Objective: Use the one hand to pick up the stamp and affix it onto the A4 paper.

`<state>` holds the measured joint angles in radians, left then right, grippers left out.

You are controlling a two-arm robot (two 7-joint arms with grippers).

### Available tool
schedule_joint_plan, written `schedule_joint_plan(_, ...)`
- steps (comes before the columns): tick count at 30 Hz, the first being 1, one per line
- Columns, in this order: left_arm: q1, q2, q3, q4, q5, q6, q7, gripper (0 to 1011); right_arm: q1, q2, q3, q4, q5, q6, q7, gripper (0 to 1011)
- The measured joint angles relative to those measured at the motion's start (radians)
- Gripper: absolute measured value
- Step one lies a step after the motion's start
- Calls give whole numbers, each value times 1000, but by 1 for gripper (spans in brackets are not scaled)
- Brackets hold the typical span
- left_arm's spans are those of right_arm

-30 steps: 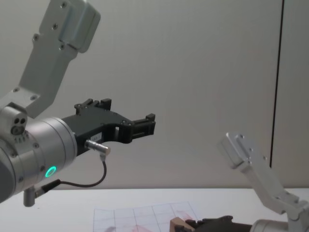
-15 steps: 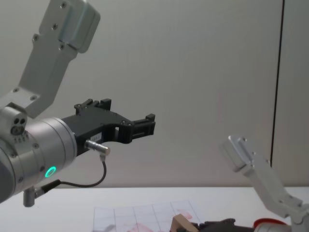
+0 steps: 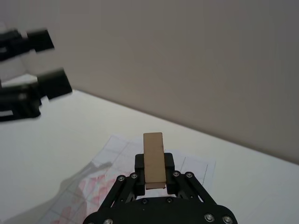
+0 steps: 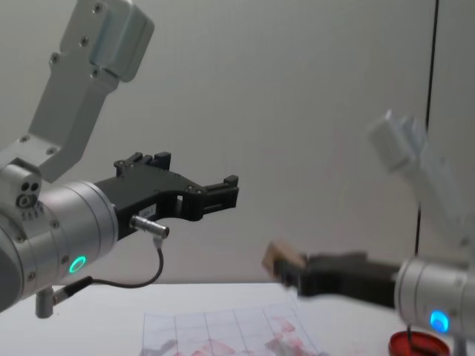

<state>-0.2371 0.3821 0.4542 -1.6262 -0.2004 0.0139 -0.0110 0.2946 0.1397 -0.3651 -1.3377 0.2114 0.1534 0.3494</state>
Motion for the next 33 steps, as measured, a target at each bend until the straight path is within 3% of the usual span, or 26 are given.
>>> schedule_joint_plan(10,0,0,0,0,0,0,0,1002,-3,25,43,-120,74,59,-87,225)
schedule_joint_plan(15,0,0,0,0,0,0,0,1001,-4,38,60,-140,83,97,-126,225)
schedule_joint_plan(25,0,0,0,0,0,0,0,1001,-5,59,83,-129,75,154,-174,225)
schedule_joint_plan(33,0,0,0,0,0,0,0,1001,-4,70,91,-78,53,189,-189,225)
